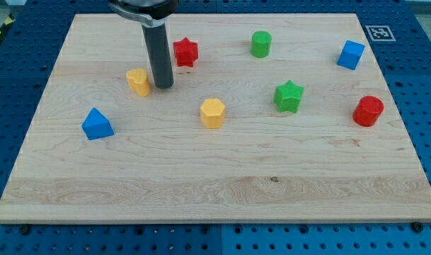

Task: Move the yellow heart closer to the yellow hexagon

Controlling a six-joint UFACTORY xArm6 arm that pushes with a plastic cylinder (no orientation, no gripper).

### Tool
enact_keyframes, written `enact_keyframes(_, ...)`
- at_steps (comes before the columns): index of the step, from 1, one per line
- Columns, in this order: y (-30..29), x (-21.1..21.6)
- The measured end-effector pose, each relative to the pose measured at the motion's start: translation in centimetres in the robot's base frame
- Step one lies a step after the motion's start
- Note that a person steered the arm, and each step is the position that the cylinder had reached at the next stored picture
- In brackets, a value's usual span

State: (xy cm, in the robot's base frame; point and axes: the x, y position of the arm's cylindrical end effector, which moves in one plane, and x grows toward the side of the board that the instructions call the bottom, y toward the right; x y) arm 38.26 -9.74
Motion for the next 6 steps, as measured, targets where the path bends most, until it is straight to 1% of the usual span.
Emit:
enact_keyframes(1, -4.2, -2.5)
enact_keyframes(2, -9.0, -2.5)
enact_keyframes(3, -9.1, -0.7)
enact_keyframes(4, -3.0, 2.7)
enact_keyframes(5, -0.9, 3.7)
enact_keyframes(6, -2.3, 3.7)
